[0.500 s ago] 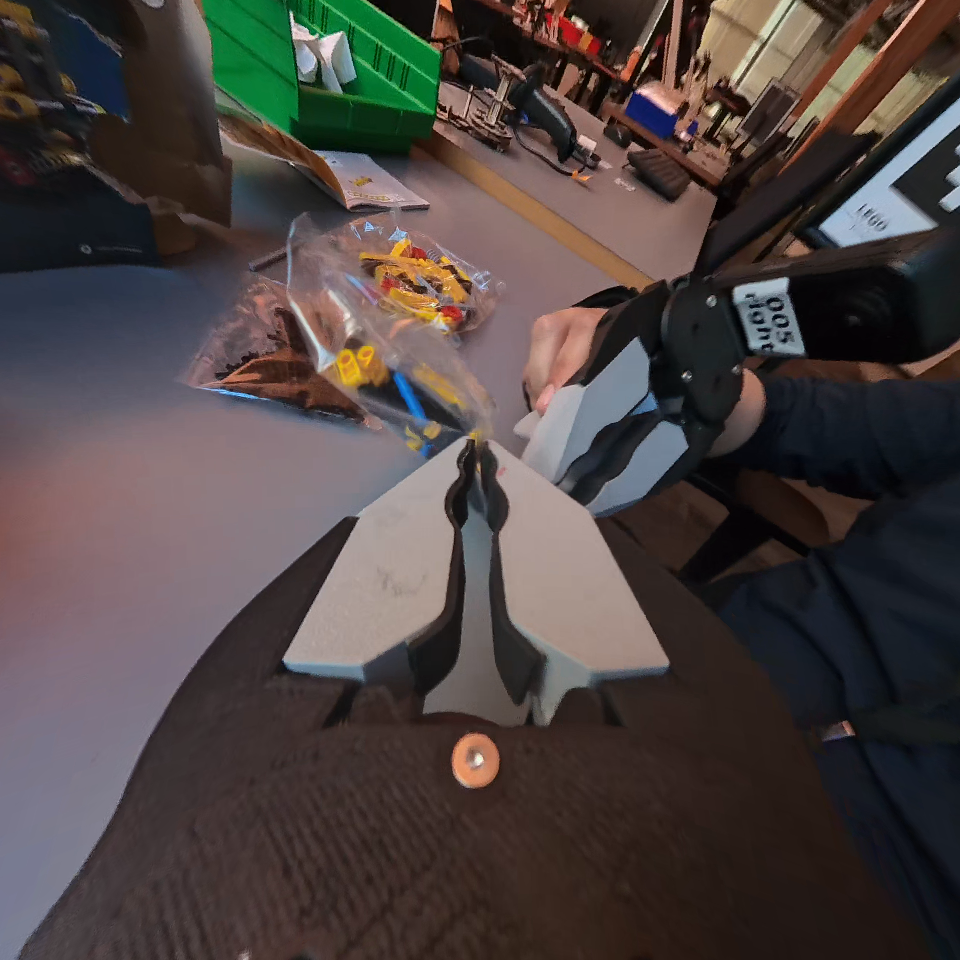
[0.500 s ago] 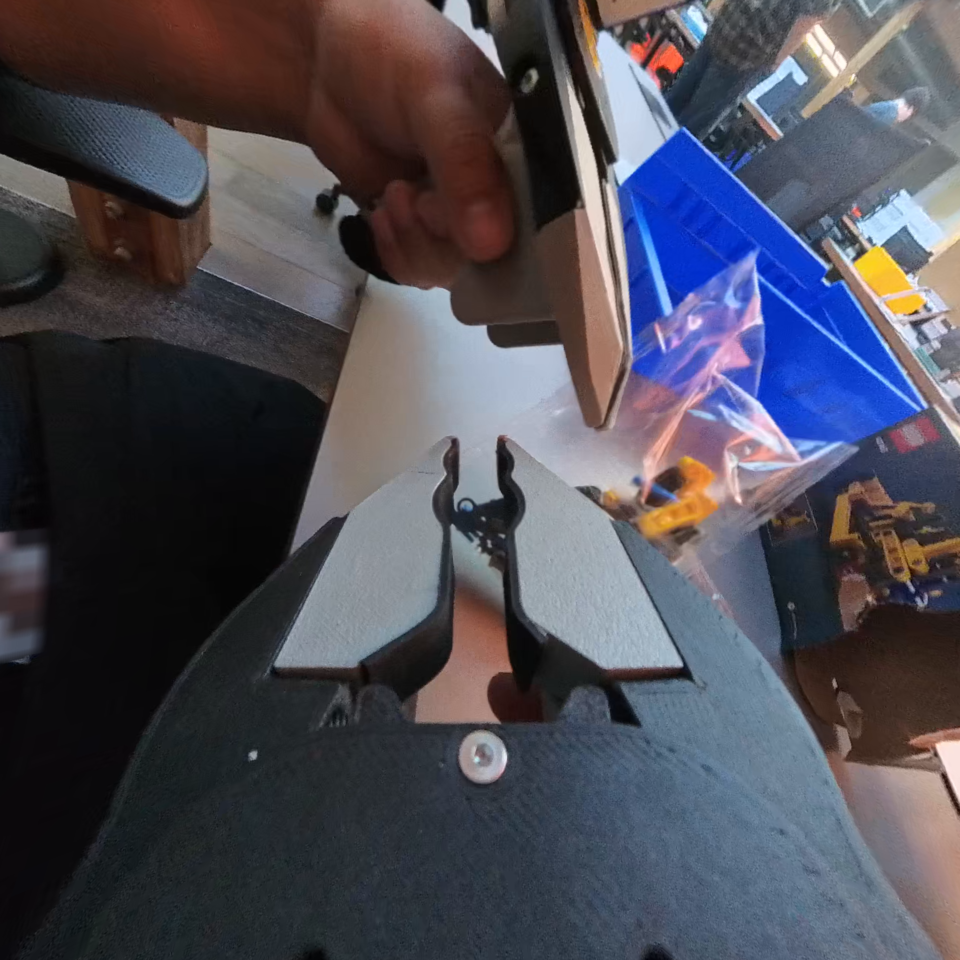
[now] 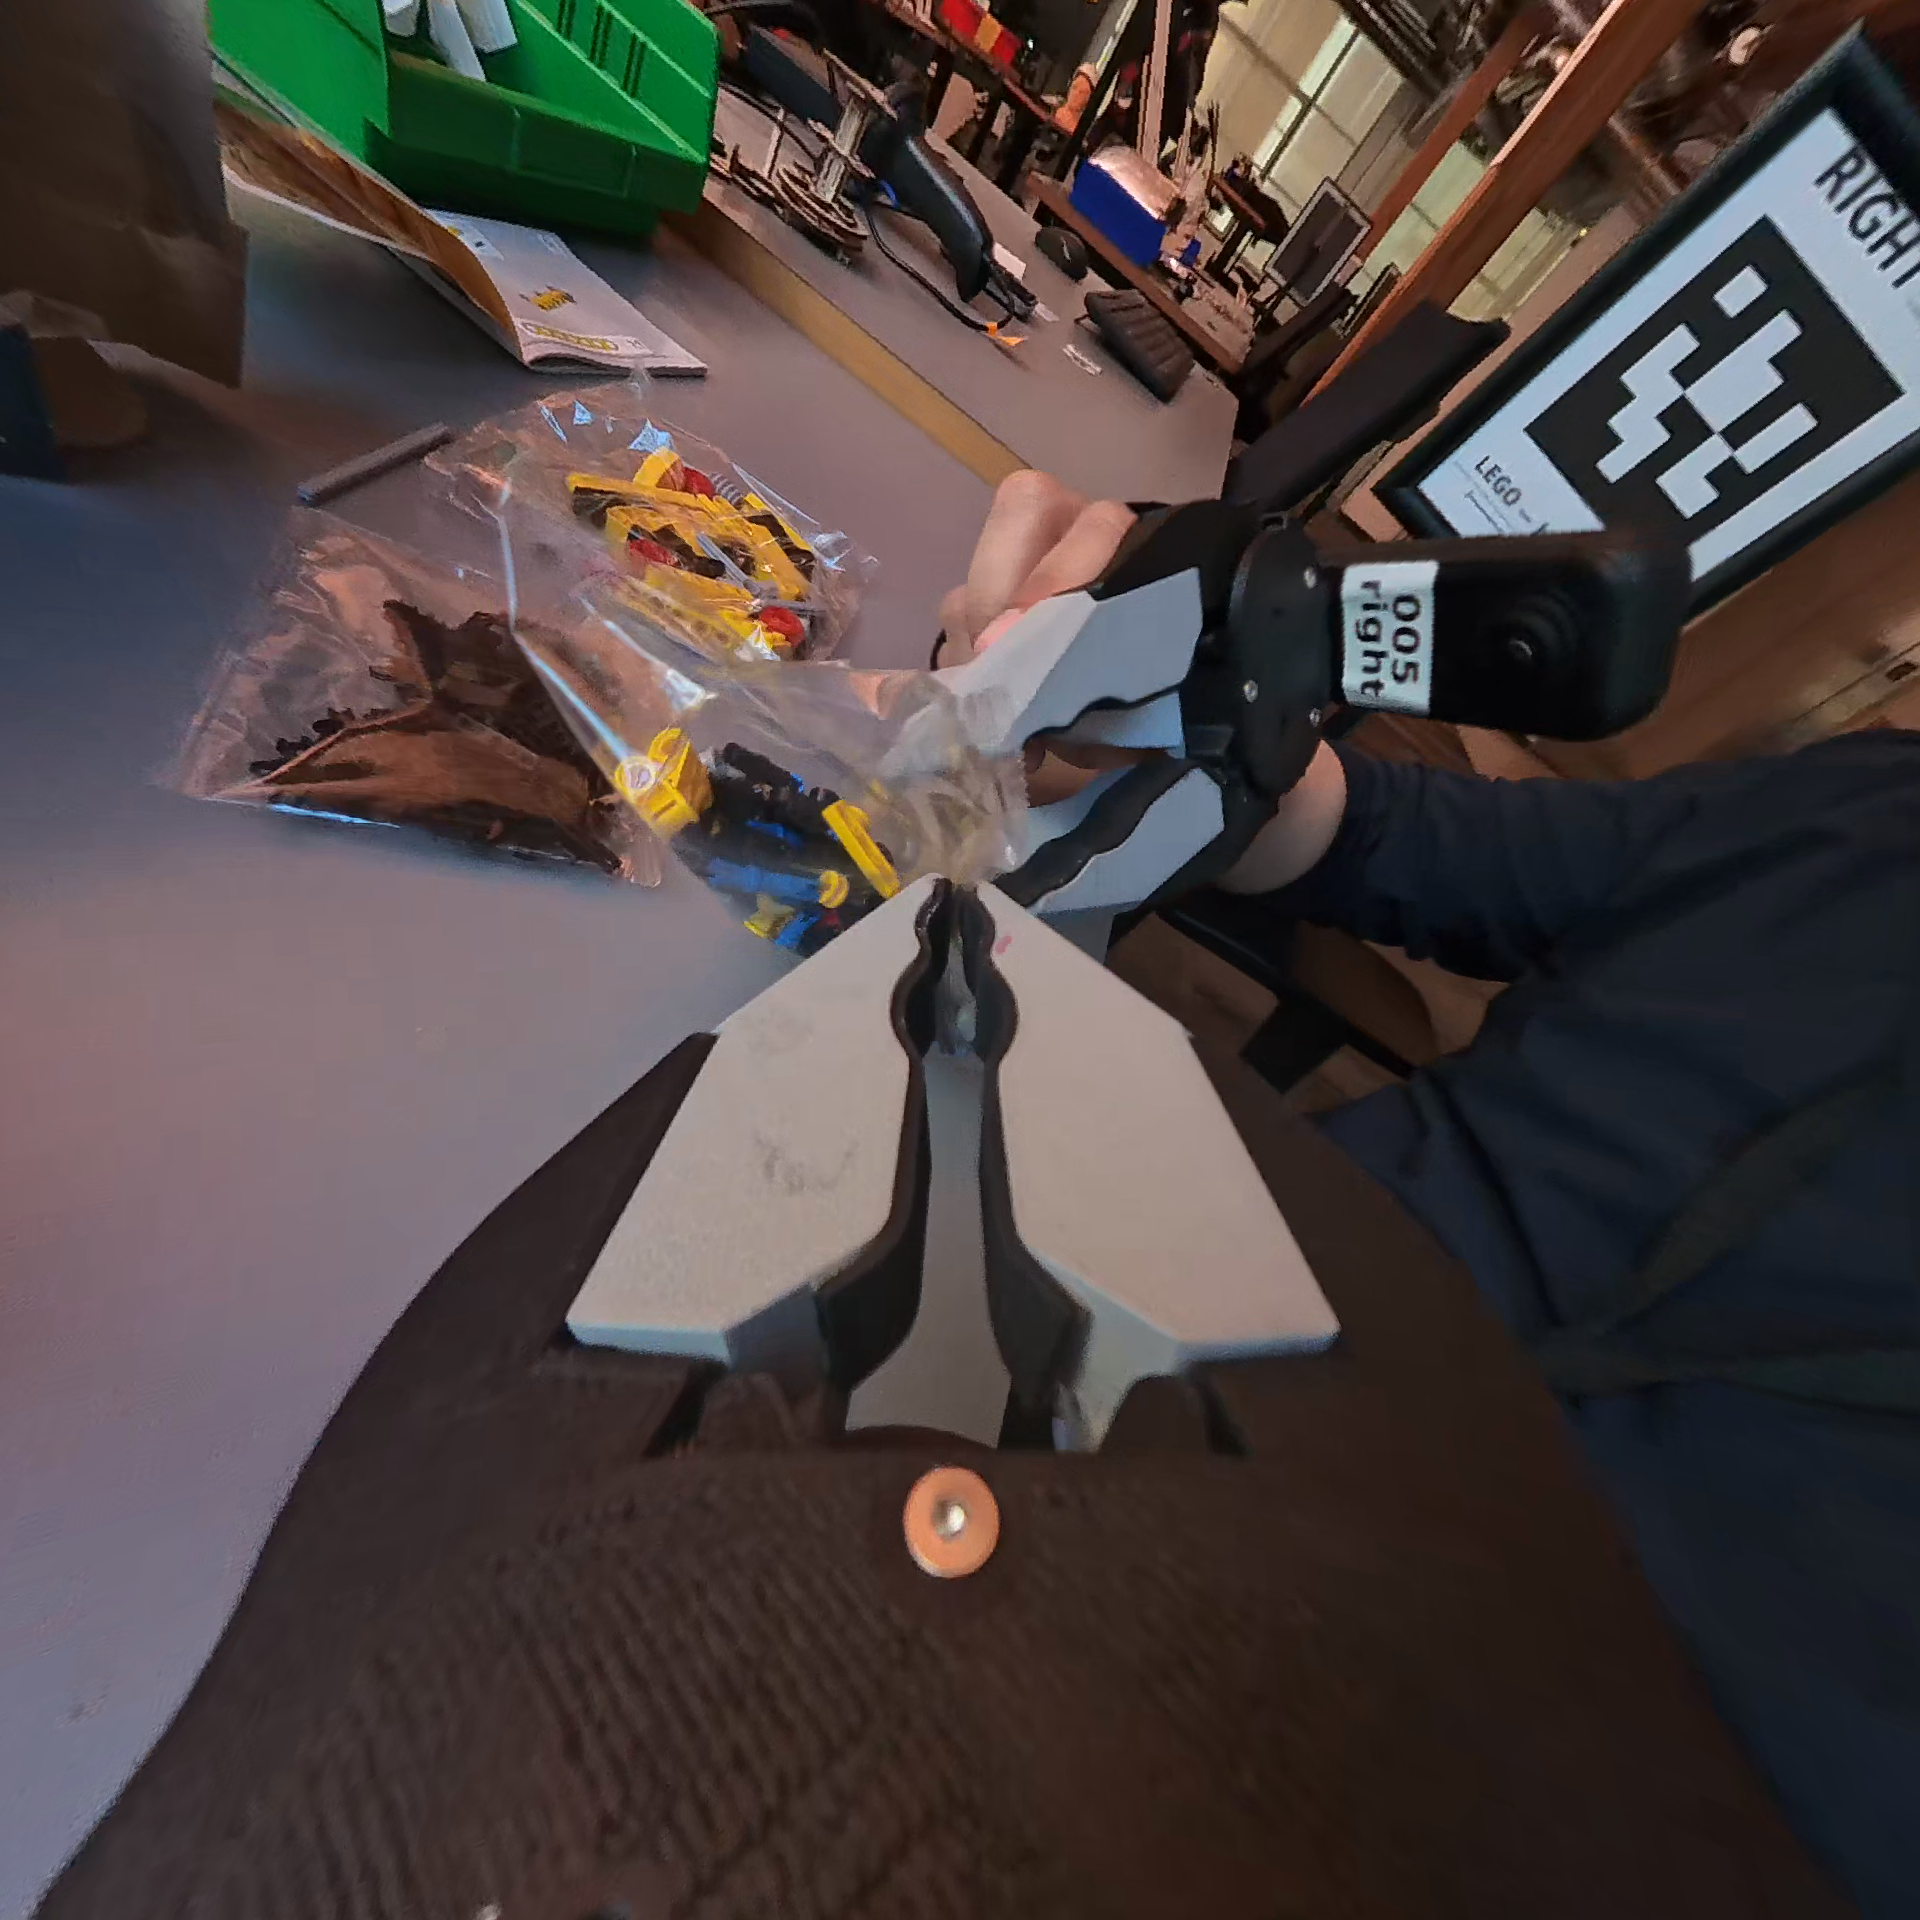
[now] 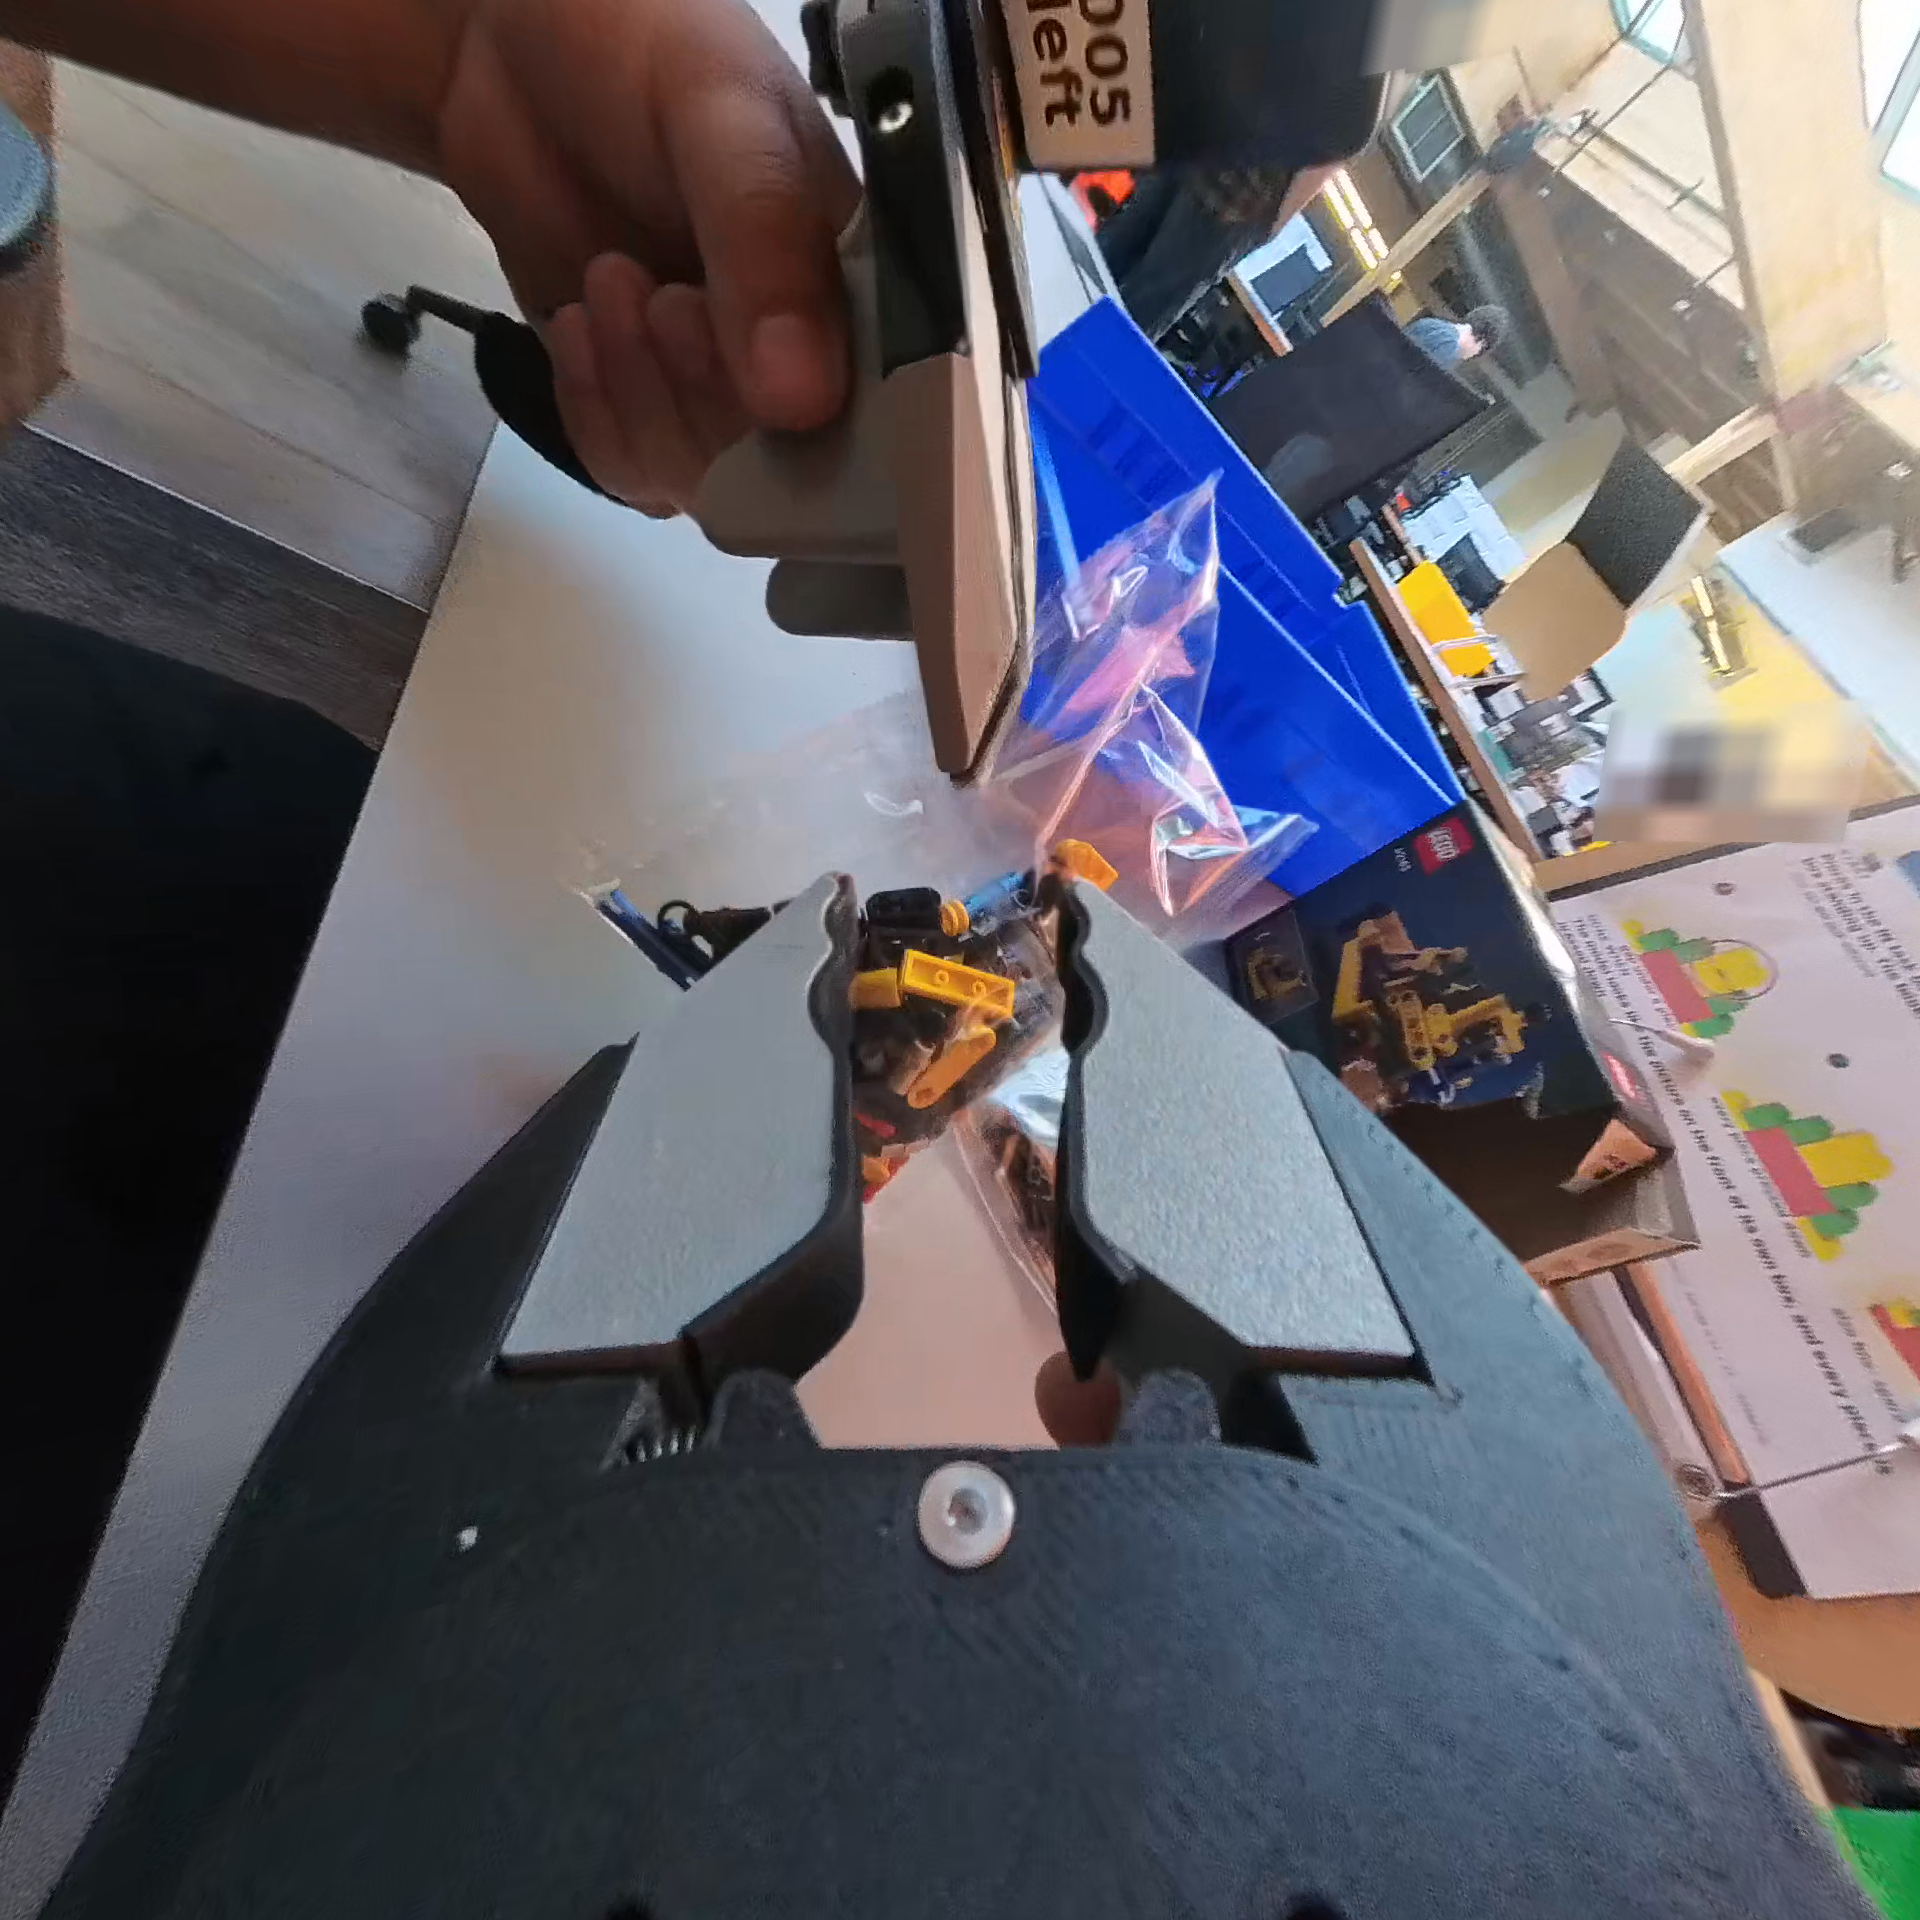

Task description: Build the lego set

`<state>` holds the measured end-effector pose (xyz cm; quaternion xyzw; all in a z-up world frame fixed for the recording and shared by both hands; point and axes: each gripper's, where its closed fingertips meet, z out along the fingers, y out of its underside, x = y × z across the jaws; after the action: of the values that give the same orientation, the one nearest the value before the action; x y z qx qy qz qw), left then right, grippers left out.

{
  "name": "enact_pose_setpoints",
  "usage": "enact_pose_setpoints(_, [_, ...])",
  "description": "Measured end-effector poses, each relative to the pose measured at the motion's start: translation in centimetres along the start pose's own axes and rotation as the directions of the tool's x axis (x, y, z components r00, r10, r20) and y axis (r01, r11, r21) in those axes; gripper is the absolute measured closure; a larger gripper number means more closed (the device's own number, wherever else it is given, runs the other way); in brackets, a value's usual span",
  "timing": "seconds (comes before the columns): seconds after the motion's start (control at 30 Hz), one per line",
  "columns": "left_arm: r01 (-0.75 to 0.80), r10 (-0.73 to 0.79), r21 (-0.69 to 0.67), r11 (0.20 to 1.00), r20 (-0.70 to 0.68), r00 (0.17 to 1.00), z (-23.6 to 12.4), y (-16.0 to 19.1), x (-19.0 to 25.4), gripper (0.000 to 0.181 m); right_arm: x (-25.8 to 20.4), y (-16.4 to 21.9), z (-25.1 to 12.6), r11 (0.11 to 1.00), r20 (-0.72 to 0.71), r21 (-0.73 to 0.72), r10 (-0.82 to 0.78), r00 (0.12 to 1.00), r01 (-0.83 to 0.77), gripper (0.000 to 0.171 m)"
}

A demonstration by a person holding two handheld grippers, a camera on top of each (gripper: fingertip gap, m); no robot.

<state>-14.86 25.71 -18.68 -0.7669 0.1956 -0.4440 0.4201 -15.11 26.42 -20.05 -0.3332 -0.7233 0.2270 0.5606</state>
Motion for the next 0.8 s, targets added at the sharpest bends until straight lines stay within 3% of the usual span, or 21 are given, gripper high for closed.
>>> enact_pose_setpoints(0.1, [0.001, -0.001, 0.006, 1.000, 0.011, 1.000, 0.2, 0.0, -0.4, 0.181, 0.3, 0.4, 0.2, 1.000, -0.028, -0.024, -0.018, 0.999, 0.017, 0.157])
enact_pose_setpoints(0.37, [0.040, -0.039, 0.033, 0.999, -0.016, 0.999, 0.3, -0.4, -0.3, 0.181, 0.4, 0.4, 0.6, 0.999, -0.026, -0.035, 0.026, 0.999, -0.027, 0.171])
enact_pose_setpoints(0.47, [0.043, -0.043, 0.070, 0.997, -0.001, 0.999, 0.0, -1.1, -0.4, 0.177, 1.1, 0.5, 0.4, 0.993, -0.016, -0.026, 0.114, 0.993, -0.114, 0.171])
enact_pose_setpoints(0.53, [0.021, -0.022, 0.049, 0.999, 0.034, 0.999, -0.2, -0.9, -0.4, 0.161, 1.7, 0.8, 0.2, 0.980, -0.013, -0.030, 0.194, 0.981, -0.194, 0.171])
enact_pose_setpoints(0.63, [-0.056, 0.055, 0.001, 0.998, 0.113, 0.992, 0.2, -0.5, -0.3, 0.159, 2.5, 0.7, -0.1, 0.942, 0.012, -0.003, 0.337, 0.941, -0.337, 0.171])
enact_pose_setpoints(0.77, [-0.117, 0.115, 0.003, 0.993, 0.148, 0.982, 1.3, -0.6, 0.3, 0.169, 2.8, 0.4, -0.3, 0.882, 0.059, 0.006, 0.470, 0.881, -0.471, 0.171])
enact_pose_setpoints(0.8, [-0.143, 0.139, 0.011, 0.990, 0.170, 0.975, 1.3, -0.7, 0.1, 0.181, 2.9, 0.3, -0.4, 0.870, 0.072, 0.013, 0.491, 0.868, -0.494, 0.171])
